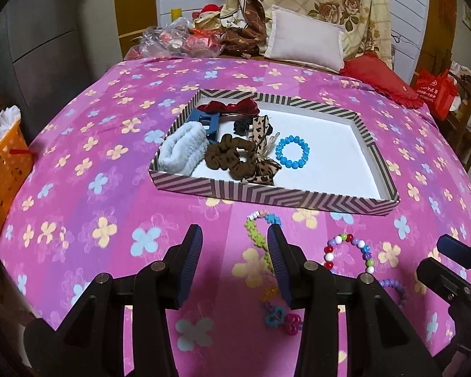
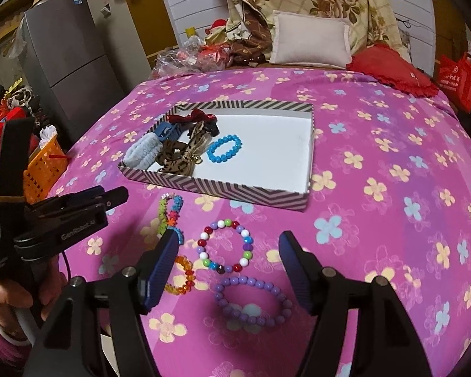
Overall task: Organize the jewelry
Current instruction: 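Move both tools back from the box toward the remaining bracelets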
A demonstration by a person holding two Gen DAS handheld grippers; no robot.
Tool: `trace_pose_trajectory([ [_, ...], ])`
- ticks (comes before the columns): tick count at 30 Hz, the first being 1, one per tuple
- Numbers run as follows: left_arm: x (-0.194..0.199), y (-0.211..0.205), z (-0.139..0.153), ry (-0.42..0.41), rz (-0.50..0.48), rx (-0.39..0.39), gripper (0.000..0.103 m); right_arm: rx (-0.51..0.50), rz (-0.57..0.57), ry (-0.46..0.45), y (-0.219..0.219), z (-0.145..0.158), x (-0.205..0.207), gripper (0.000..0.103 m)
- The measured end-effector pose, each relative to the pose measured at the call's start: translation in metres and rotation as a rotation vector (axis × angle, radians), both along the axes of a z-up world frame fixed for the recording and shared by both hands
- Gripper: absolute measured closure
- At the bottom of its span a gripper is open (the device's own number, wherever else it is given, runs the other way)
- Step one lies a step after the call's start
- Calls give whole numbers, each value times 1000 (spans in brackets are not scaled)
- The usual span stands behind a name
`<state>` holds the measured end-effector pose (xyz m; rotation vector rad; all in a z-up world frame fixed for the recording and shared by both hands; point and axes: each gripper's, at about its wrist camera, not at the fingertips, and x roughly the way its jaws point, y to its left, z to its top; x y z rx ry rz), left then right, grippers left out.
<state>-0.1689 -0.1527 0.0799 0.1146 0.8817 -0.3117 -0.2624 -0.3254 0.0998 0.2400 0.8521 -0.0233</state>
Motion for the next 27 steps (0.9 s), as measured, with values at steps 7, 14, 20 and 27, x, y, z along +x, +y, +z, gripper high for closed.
trace_pose_trajectory([
  [7,-12,-1,-2,10,-6,1,56,-5,-16,4,-4,-1,-8,32],
  [14,-21,0,-3,7,-5,5,56,-9,-18,8,-5,-2,-13,30],
  [20,-27,1,-4,11,-5,8,56,-16,-23,4,-5,-2,-17,30],
  [27,-32,1,-8,25,-8,6,56,-13,-30,7,-6,-4,-21,28],
])
